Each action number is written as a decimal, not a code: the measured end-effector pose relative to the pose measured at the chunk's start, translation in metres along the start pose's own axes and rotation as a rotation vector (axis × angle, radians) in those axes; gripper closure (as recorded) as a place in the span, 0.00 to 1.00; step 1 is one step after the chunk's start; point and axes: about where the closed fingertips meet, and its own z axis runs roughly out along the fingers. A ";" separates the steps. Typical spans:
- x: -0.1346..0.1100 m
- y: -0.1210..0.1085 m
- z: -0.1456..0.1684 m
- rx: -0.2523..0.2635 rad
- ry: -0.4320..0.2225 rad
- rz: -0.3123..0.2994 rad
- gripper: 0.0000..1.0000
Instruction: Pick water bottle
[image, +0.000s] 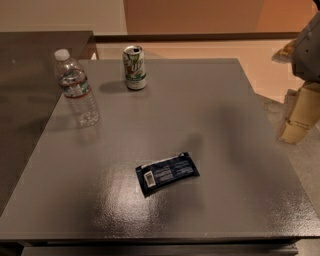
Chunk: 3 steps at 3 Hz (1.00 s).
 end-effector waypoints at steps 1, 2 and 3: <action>-0.001 0.000 0.000 0.002 -0.002 0.000 0.00; -0.031 -0.001 0.020 -0.016 -0.056 -0.023 0.00; -0.079 -0.006 0.050 -0.047 -0.141 -0.046 0.00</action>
Offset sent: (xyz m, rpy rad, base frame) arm 0.0365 0.0835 -0.0390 0.1321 0.0148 0.1062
